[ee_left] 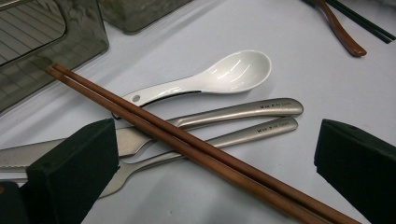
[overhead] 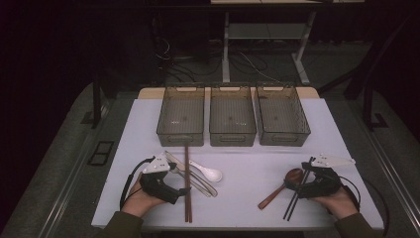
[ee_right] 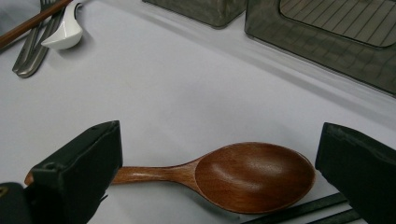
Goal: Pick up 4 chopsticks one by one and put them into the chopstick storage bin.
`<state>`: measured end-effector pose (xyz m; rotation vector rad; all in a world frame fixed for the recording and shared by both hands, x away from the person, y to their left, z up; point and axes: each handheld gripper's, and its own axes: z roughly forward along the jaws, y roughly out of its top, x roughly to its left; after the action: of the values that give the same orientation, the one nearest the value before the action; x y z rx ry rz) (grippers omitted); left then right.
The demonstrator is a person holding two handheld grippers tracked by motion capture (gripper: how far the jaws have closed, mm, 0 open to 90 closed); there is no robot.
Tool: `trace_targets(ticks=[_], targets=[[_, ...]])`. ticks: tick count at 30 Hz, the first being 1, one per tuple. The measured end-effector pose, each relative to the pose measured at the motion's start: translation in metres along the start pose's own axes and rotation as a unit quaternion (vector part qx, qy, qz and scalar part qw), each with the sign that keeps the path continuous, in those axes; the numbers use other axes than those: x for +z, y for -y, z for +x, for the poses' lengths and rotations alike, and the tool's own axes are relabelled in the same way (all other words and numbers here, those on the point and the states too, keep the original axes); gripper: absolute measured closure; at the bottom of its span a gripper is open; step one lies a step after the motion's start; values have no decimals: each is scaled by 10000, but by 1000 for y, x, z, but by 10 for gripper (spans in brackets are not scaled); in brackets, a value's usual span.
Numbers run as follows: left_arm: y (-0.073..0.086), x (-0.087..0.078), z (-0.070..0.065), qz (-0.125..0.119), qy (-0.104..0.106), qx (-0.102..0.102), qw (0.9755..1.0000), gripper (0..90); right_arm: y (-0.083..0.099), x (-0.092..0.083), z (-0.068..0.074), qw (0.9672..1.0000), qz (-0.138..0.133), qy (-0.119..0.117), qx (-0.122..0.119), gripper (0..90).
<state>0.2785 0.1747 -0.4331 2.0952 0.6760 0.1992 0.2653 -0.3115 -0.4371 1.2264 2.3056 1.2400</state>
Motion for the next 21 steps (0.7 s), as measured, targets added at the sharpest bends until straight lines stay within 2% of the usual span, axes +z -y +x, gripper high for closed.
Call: trace_targets(ticks=[7, 9, 12, 15, 17, 18, 21], targets=[[0, 1, 0, 10, 7, -6, 10000, 0, -1, -4, -3, 10000, -29, 57, 55, 6], [0, 1, 1, 10, 12, -11, 10000, 0, -2, -5, -5, 9999, -22, 105, 110, 43], [-1, 1, 1, 16, -1, -30, 10000, 0, -3, -7, -8, 9998, -5, 169, 107, 44], [-1, 1, 2, 16, -14, -44, 10000, 0, -6, -11, -17, 9994, -10, 235, 242, 118], [-1, 1, 2, 10, -13, -50, 10000, 0, -6, -13, -19, 9994, -15, 245, 235, 145], [-1, 1, 1, 5, -25, -55, 10000, 0, -8, -16, -23, 9988, -19, 323, 362, 174], [-1, 0, 1, -13, -15, -58, 10000, 0, -10, -20, -30, 9982, -74, 449, 402, 251]])
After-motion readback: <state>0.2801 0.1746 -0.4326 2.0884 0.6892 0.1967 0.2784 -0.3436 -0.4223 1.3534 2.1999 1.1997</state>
